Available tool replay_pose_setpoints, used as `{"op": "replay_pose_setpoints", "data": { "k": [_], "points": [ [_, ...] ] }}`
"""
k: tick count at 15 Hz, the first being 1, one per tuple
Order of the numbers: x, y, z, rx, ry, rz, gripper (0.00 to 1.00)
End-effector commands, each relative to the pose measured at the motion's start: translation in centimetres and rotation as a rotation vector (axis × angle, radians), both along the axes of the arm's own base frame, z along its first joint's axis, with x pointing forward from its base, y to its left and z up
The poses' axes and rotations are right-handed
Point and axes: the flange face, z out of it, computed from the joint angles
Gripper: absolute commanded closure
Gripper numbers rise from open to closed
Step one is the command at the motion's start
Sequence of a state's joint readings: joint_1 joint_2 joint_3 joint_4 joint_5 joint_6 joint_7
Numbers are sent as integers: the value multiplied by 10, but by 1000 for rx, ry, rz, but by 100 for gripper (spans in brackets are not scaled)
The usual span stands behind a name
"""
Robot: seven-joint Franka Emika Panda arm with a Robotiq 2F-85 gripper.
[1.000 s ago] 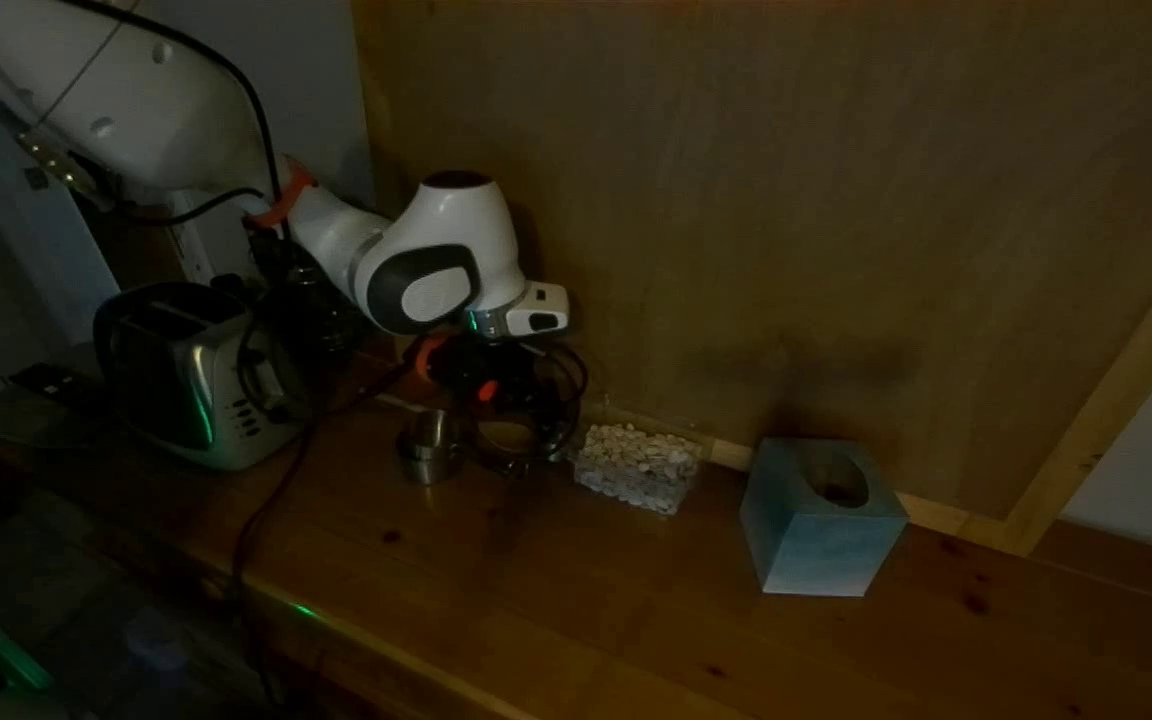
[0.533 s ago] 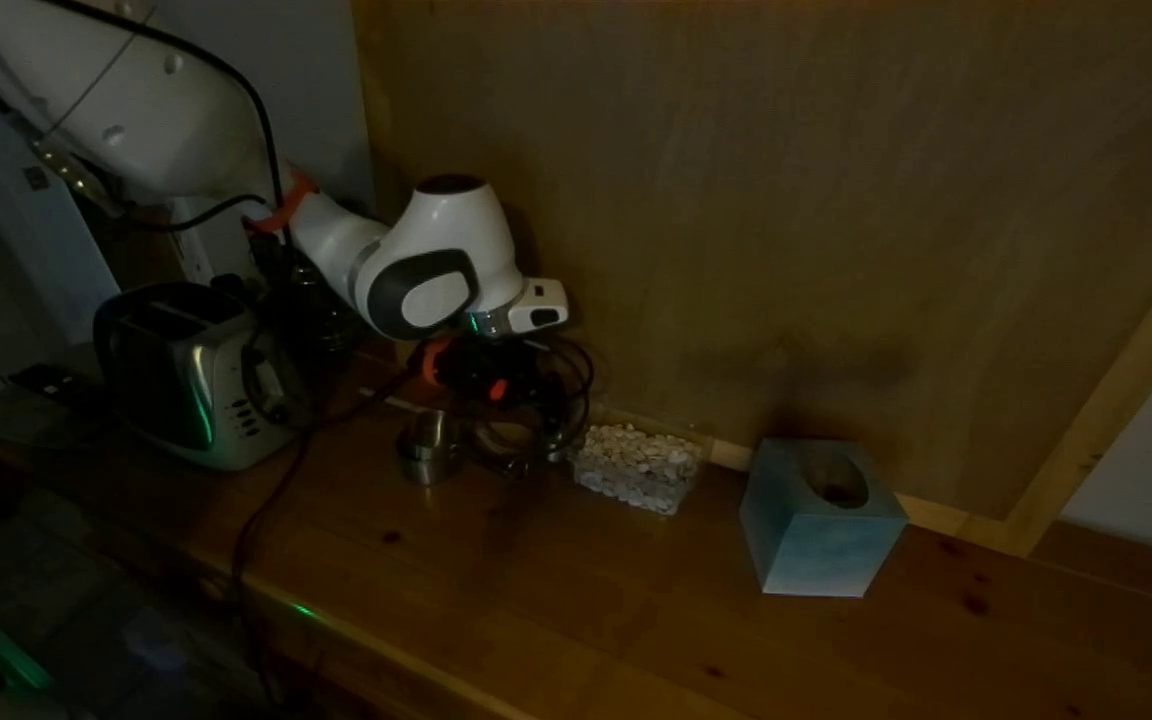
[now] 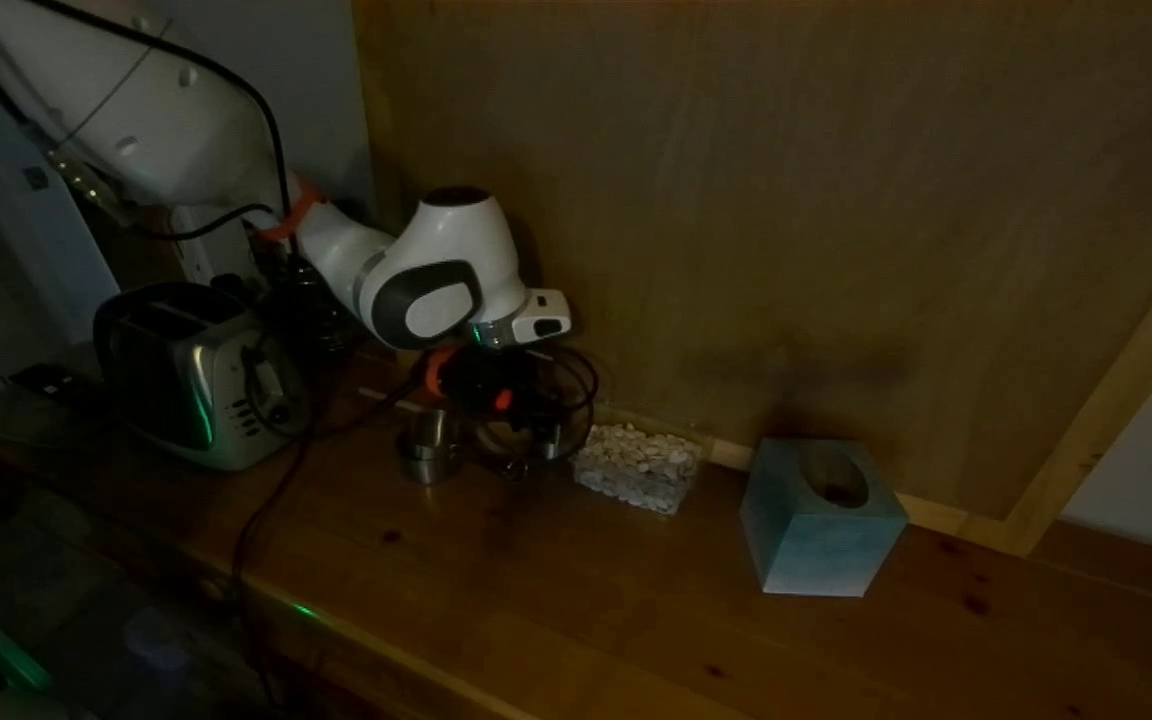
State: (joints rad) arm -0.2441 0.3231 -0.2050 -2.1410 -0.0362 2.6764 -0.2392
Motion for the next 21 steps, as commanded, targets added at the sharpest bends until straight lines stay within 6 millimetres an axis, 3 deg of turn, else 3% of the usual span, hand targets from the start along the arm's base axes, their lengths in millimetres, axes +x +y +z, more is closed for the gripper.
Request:
{"op": "replay_pose_setpoints", "data": {
  "k": [1,3,4,5,6,7,10,21],
  "points": [
    [2,-5,-2,-13,-11,20,77],
    [2,-6,-1,-16,-16,19,86],
    [2,-6,0,-16,-19,18,83],
    [2,-5,0,-16,-21,19,57],
    [2,-5,2,-17,-27,19,79],
    [2,-5,2,-18,-33,19,94],
    [1,-6,5,-26,-50,16,100],
    [-17,-6,19,-14,-100,12,99]
  ]
}}
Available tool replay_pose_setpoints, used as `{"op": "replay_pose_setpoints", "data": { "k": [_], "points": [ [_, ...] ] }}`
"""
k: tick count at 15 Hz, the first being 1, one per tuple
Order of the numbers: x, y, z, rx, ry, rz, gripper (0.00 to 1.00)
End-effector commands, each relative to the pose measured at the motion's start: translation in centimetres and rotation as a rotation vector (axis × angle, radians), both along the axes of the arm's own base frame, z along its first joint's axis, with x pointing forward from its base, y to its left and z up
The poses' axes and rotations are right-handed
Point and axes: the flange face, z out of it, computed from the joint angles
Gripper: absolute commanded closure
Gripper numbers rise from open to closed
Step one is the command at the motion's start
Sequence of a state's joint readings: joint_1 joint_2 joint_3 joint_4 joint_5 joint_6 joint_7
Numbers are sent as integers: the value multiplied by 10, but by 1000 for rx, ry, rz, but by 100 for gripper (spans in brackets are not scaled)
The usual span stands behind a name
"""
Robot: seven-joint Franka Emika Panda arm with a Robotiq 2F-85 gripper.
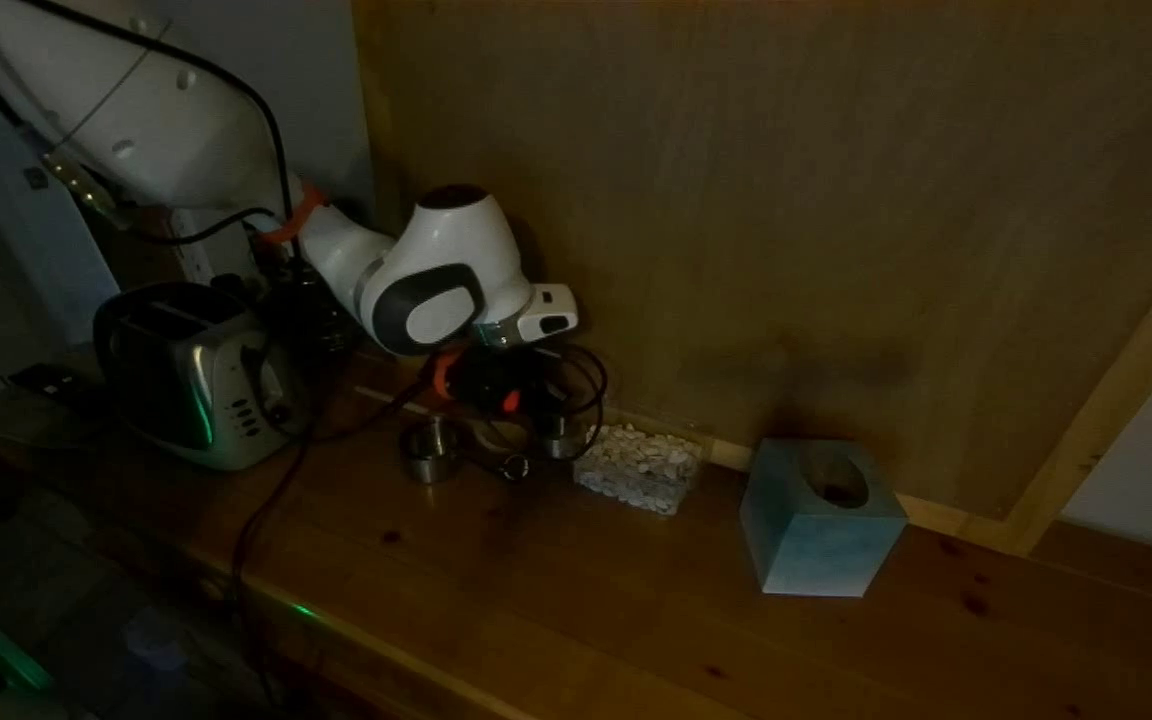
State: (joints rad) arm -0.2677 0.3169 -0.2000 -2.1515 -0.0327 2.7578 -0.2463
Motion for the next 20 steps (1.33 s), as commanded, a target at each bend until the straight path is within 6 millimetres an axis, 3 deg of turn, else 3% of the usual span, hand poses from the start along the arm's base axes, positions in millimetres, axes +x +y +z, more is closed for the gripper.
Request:
{"op": "replay_pose_setpoints", "data": {
  "k": [1,10,20],
  "points": [
    [-20,7,12,18,-31,31,99],
    [-56,24,28,56,-103,130,99],
    [-91,30,44,90,-138,283,99]
  ]
}}
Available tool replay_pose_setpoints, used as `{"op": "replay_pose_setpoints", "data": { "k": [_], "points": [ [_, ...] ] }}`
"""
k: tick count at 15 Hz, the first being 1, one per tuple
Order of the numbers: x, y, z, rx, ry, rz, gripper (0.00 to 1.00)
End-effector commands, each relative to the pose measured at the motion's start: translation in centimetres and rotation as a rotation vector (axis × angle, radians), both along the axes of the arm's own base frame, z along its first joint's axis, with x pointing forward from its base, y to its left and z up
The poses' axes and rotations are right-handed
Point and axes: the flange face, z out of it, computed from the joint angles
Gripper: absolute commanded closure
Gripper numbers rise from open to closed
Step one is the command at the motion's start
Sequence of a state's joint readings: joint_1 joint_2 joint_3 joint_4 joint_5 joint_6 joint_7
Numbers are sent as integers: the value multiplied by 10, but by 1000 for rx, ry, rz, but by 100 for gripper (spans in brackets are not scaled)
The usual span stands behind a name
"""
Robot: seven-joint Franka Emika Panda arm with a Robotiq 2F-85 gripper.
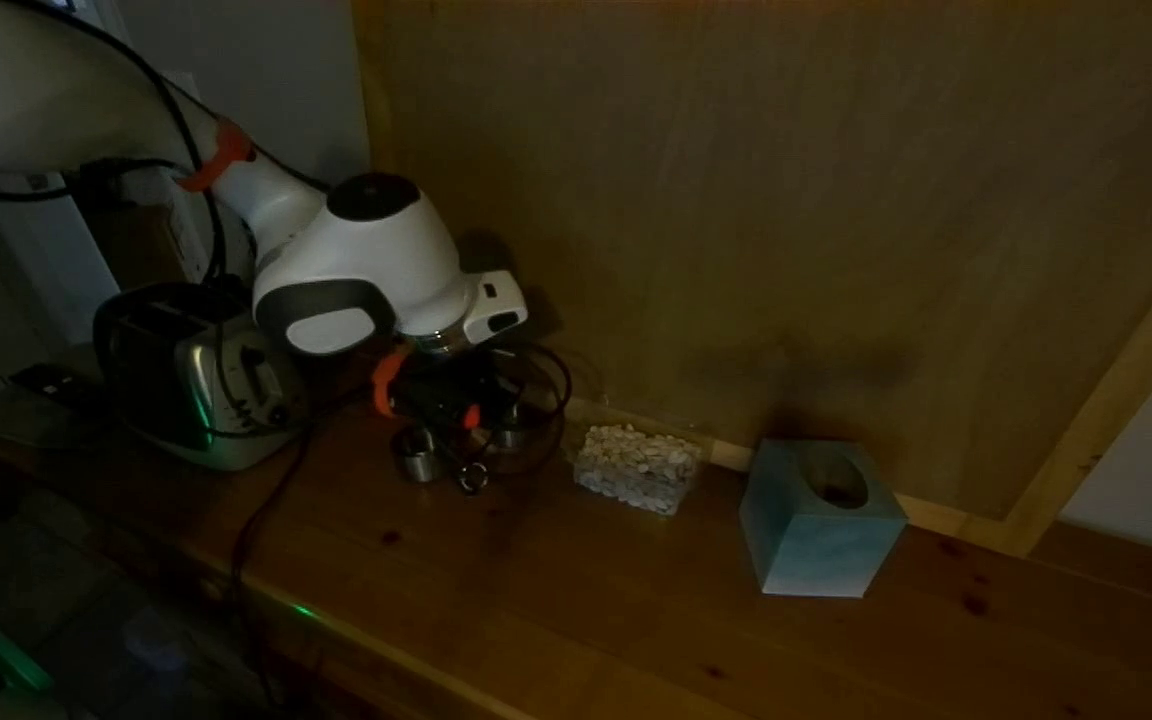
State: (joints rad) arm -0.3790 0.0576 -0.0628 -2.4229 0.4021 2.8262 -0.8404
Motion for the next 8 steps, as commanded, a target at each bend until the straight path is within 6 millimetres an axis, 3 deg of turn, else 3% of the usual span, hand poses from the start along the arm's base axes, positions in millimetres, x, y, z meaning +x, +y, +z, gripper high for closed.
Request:
{"op": "replay_pose_setpoints", "data": {
  "k": [1,8],
  "points": [
    [-18,5,11,10,-15,70,99],
    [-34,13,3,18,32,223,99]
  ]
}}
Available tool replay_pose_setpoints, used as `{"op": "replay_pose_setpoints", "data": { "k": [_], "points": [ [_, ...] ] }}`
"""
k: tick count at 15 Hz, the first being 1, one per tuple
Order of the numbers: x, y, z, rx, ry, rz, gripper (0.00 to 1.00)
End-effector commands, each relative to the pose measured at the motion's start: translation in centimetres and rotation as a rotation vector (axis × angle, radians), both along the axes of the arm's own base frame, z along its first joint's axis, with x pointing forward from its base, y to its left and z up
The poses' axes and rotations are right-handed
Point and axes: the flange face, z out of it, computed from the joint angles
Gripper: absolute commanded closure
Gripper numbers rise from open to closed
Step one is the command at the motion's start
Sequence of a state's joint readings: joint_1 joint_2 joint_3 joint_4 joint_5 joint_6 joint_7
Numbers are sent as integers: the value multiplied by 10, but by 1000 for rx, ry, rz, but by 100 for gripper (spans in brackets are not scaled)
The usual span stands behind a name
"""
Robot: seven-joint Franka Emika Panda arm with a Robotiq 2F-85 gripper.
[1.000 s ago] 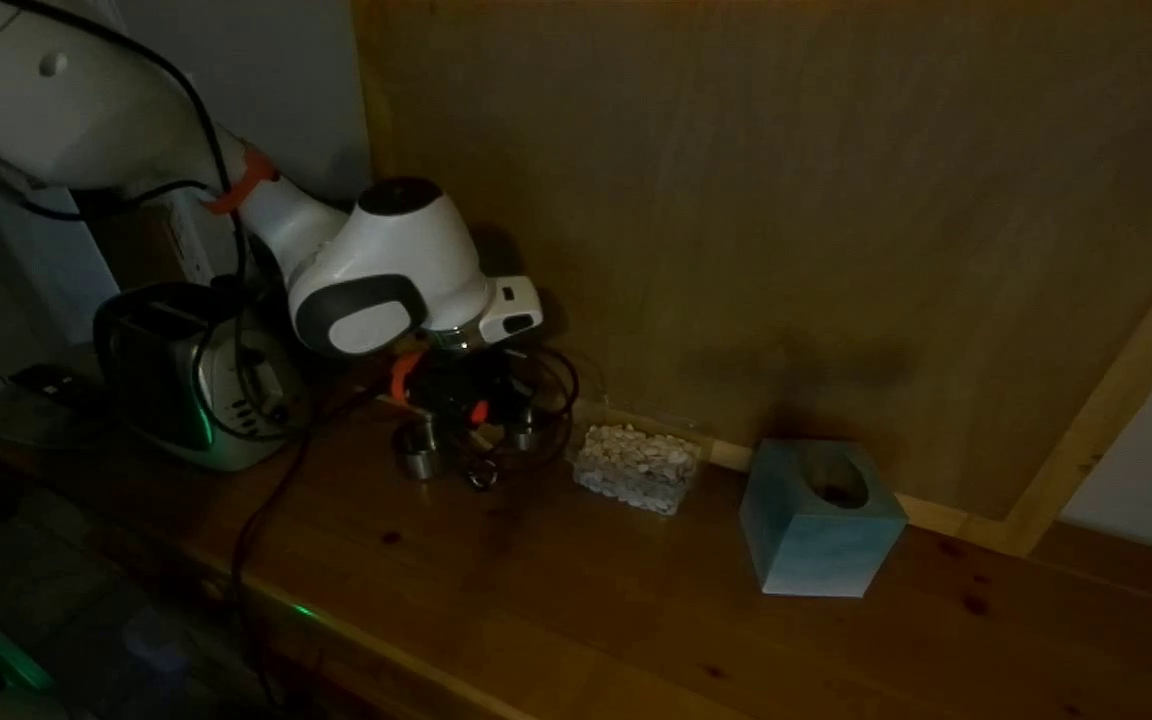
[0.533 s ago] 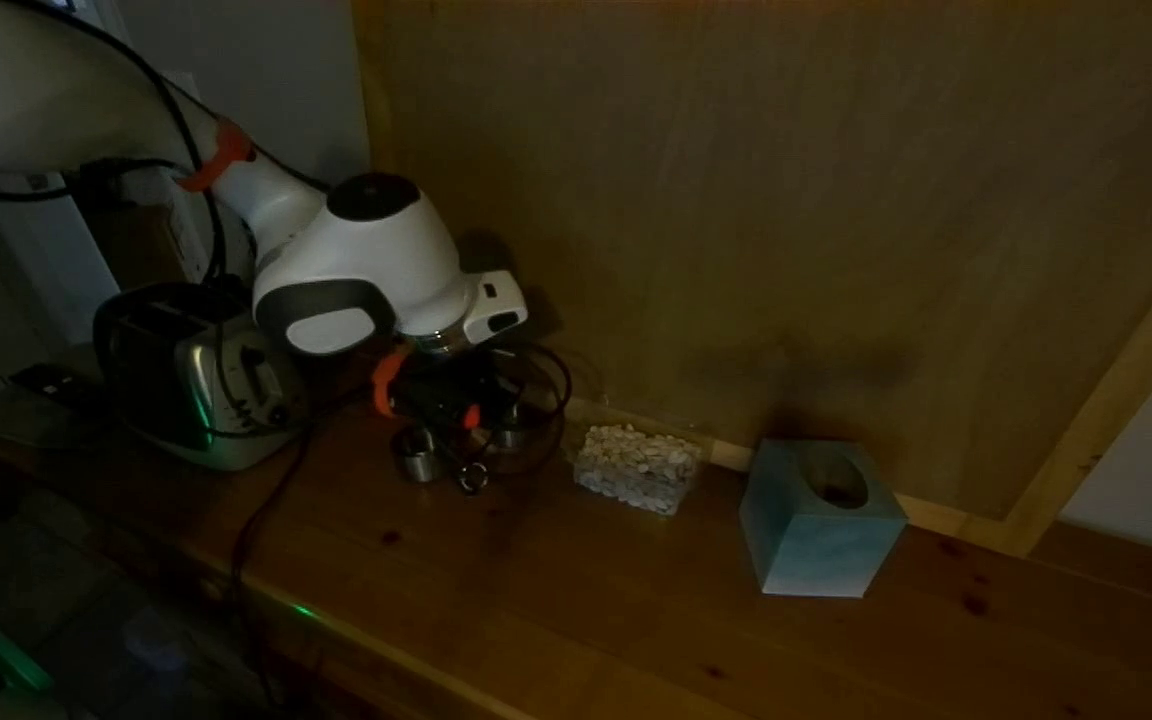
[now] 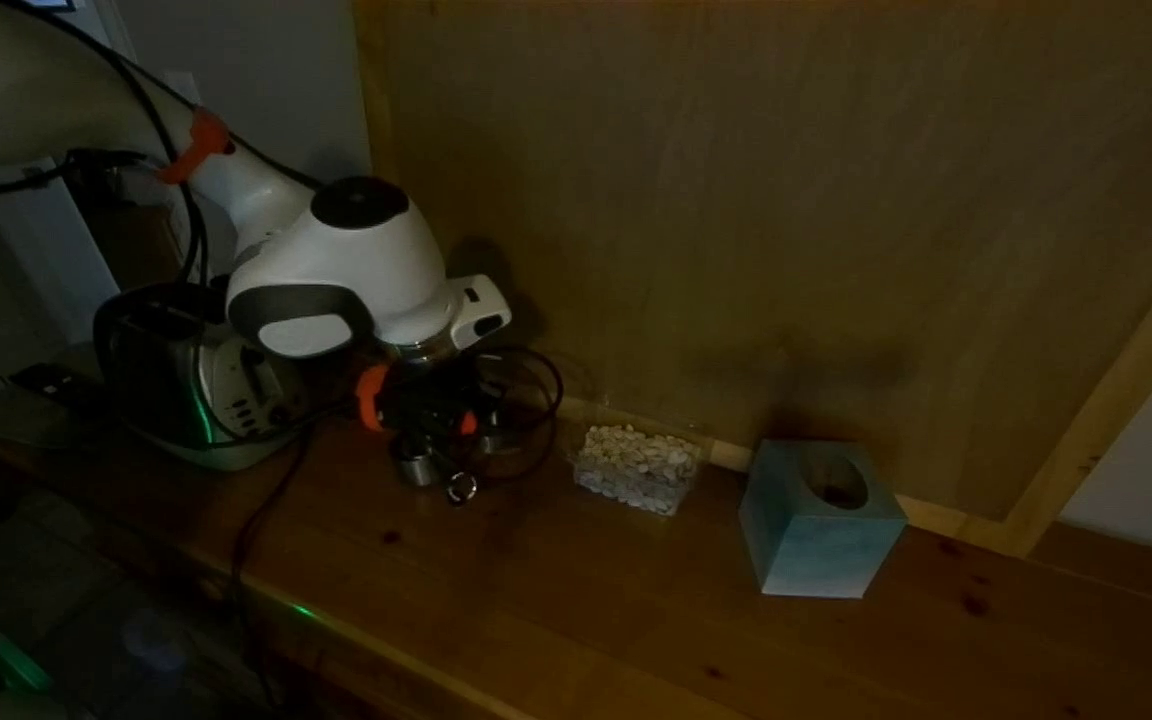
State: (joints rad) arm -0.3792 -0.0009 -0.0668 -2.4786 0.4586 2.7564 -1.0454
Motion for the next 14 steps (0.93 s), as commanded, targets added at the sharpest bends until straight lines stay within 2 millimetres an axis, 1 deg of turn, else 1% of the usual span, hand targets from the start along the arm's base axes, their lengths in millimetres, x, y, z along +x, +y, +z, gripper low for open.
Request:
{"op": "replay_pose_setpoints", "data": {
  "k": [1,2,3,4,5,7,8,14],
  "points": [
    [-14,4,4,9,6,79,99],
    [-14,4,4,10,4,89,99],
    [-10,2,8,23,-15,57,99],
    [-5,3,-3,5,13,55,99],
    [-5,2,-3,6,13,54,96],
    [-5,3,-4,7,15,54,96],
    [-5,4,-6,-8,19,67,99],
    [-11,21,1,-115,-21,210,99]
  ]
}}
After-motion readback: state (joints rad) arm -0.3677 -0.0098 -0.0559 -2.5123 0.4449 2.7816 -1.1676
